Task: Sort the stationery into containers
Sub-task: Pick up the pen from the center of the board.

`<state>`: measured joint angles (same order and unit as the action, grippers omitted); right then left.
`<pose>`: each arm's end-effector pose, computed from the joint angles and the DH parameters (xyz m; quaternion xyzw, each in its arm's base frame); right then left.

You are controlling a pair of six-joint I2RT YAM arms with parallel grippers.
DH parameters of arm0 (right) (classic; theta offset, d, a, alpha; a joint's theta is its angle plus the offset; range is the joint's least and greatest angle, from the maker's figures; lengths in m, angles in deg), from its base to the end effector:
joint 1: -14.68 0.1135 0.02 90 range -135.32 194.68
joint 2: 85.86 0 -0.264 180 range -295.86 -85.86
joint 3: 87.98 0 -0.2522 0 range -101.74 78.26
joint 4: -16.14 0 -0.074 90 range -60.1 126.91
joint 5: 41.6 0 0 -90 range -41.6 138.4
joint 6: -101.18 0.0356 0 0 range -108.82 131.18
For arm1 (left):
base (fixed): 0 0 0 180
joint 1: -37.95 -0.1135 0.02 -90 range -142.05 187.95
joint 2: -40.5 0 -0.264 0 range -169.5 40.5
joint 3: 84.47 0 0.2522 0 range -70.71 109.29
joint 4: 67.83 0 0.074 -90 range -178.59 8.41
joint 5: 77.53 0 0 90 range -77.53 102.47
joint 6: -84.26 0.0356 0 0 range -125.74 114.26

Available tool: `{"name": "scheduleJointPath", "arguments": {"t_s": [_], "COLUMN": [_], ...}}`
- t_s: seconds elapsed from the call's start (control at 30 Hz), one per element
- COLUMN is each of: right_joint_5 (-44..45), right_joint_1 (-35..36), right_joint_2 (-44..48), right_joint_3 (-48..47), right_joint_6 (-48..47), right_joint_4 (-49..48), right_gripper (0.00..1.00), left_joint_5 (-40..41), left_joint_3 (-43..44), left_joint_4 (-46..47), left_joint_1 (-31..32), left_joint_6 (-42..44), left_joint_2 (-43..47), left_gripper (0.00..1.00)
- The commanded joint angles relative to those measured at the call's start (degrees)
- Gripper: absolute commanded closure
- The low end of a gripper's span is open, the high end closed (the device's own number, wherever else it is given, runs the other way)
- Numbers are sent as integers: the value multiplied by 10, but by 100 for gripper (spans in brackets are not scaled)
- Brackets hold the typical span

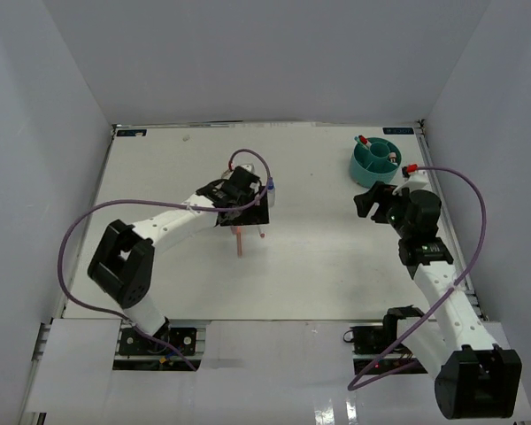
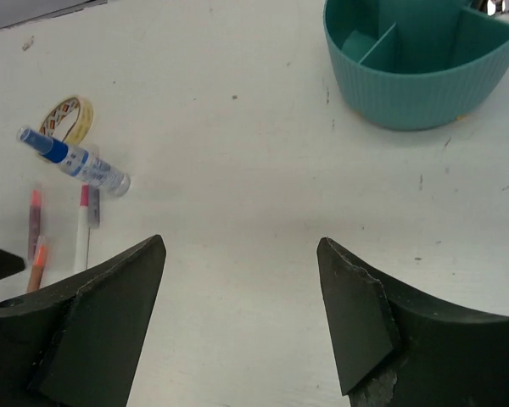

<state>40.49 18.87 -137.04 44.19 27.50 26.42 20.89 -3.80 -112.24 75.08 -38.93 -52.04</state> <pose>0.2115 0.0204 0.2787 0.0404 0.7843 0.1631 0.5972 0.2735 -0.2006 0.2345 0.0115 0.9546 -0.1091 0.2769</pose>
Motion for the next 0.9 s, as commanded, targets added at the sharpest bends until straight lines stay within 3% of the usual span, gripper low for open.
{"name": "scheduleJointPath", "arguments": {"t_s": [0.0,0.2,0.87], "right_joint_5": [-21,33,68], "right_joint_1": [10,54,67], "right_joint_2": [55,89,107], "right_joint_3": [24,37,44], "right_joint_6": [36,28,16], "right_joint_4": [-20,-13,-7], "right_gripper": [21,21,21], "left_joint_5": [61,108,185], "left_joint_3": [57,117,137], "left_joint_4": [-30,-71,-66], "left_joint_1": [38,62,66], "left_joint_6": [-55,-85,-115], "left_joint_2": [-45,-130,-195], "left_gripper": [4,12,39]}}
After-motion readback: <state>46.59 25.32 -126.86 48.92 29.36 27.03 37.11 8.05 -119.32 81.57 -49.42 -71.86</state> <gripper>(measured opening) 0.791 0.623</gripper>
